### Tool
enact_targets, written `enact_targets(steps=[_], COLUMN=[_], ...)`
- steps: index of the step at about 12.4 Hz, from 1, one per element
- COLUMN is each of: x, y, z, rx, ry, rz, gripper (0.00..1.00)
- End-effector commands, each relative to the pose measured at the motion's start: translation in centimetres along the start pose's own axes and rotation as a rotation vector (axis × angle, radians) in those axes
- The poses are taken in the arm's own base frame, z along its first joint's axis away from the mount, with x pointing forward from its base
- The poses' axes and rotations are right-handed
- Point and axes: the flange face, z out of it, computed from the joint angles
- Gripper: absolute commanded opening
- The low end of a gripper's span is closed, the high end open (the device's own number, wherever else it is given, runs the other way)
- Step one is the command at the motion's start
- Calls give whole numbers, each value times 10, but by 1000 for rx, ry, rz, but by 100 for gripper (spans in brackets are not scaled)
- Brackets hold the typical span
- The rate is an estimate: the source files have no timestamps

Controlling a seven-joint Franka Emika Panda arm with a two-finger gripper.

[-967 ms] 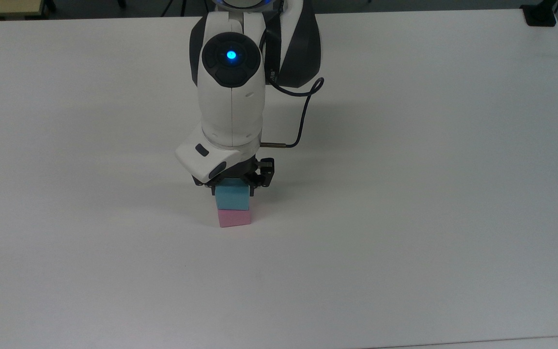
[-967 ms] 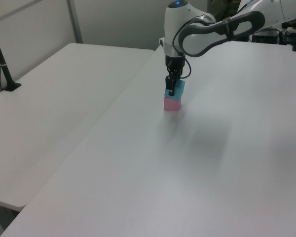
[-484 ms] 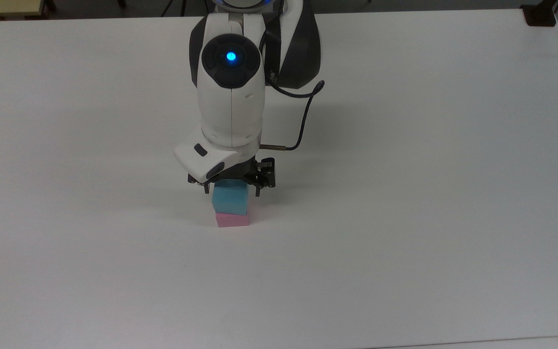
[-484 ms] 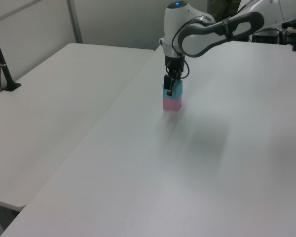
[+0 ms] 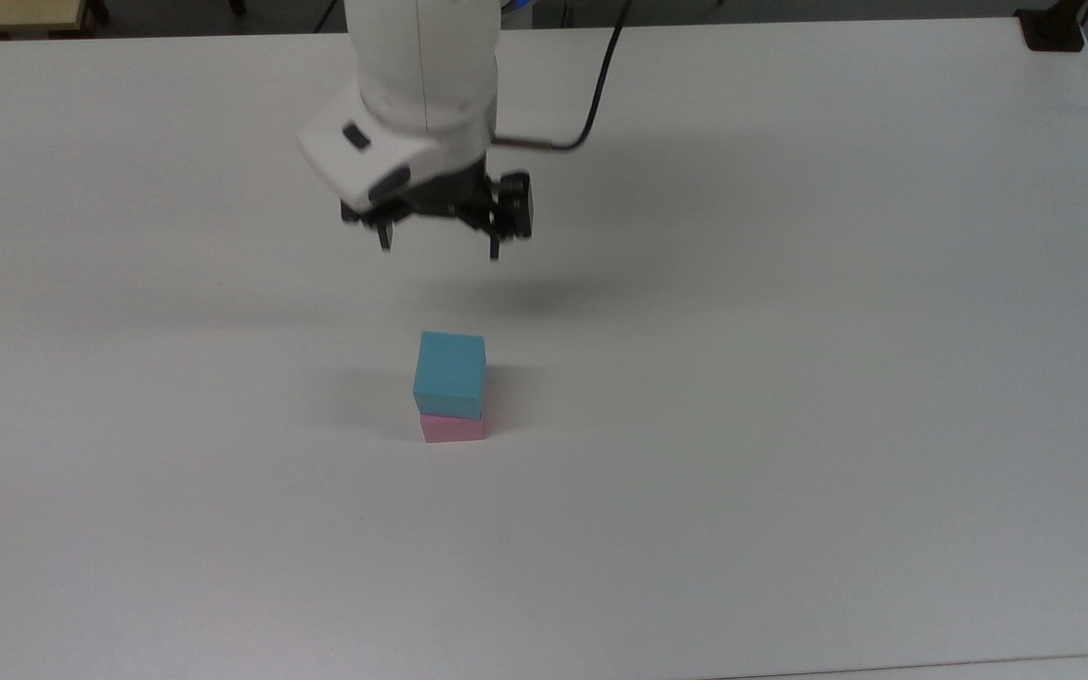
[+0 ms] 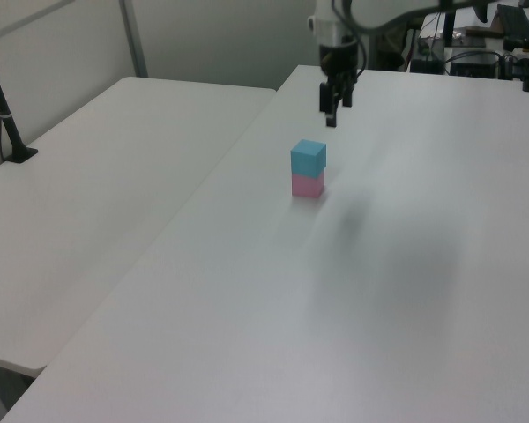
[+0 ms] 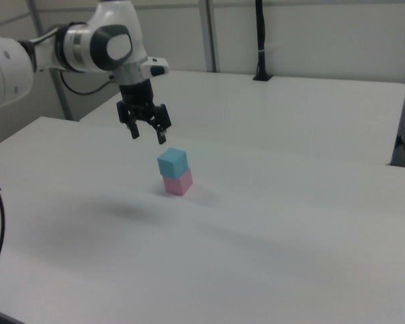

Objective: Put blue cube on pink cube
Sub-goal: 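Open the gripper and raise it away from the stacked cubes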

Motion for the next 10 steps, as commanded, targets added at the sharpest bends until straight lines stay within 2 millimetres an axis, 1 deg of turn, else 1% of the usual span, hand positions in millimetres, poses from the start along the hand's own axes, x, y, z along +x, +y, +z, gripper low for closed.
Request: enact_targets(steps=[1, 2, 3, 4, 5, 6, 8, 10], x=[-61, -75, -84, -87, -87, -87, -88, -87], y=[12, 18, 26, 34, 39, 49, 54, 54], z=[-32, -38, -41, -45, -45, -45, -50, -50], rx=[-2, -7, -8, -7, -7, -6, -5, -5], ry=[-24, -21, -21, -18, -20, -18, -10, -8], rz=[34, 33, 43, 54, 64, 80, 89, 81], gripper=[100, 100, 100, 100, 100, 100, 100, 100])
